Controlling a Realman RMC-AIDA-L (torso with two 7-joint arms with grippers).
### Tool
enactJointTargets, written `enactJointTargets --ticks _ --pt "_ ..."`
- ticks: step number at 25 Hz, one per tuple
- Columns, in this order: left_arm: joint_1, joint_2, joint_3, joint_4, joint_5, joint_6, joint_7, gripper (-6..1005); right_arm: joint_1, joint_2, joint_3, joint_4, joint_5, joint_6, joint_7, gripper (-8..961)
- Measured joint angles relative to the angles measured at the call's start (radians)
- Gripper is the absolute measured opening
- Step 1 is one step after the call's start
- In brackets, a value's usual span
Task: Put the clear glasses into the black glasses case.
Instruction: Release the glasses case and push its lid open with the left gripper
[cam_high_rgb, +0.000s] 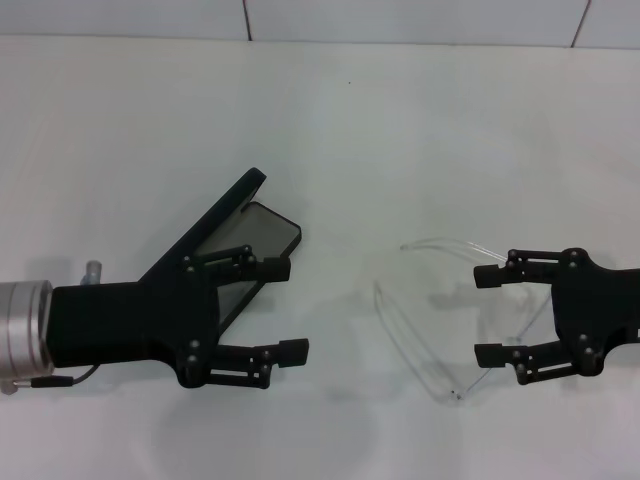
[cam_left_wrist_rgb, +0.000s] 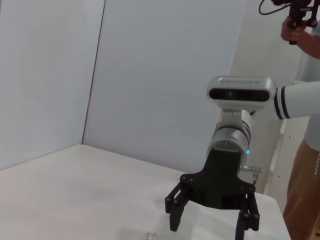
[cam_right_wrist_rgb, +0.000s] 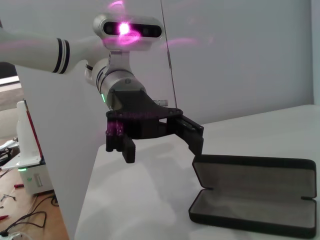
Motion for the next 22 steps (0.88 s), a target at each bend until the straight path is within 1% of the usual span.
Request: enactJointTargets --ticks 11,13,15,17,19,22 --pt "0.004 -0.003 -0.014 0.000 -0.018 -0.002 -0.005 892 0.000 0.000 0.000 0.016 0.005 0.001 0.000 841" --pt "0.002 -0.003 -0.016 0.003 -0.021 -0.002 -0.018 891 0.000 0.000 0.000 0.022 0.005 0.002 0.000 841" --pt "-0.004 -0.003 -0.034 0.017 -0.030 -0.002 -0.069 891 0.000 0.000 0.000 0.027 0.006 0.002 -0.001 841" --pt "-0.018 -0.002 -0.068 0.084 -0.034 -0.008 -0.243 891 0.000 0.000 0.001 0.028 0.006 0.003 -0.001 841" --pt "-0.033 0.002 -0.079 0.168 0.003 -0.032 -0.406 890 0.000 0.000 0.001 0.028 0.006 0.005 -0.001 841" --pt "-0.046 -0.001 -0.078 0.356 0.126 -0.109 -0.689 890 0.000 0.000 0.002 0.028 0.006 0.011 -0.001 842"
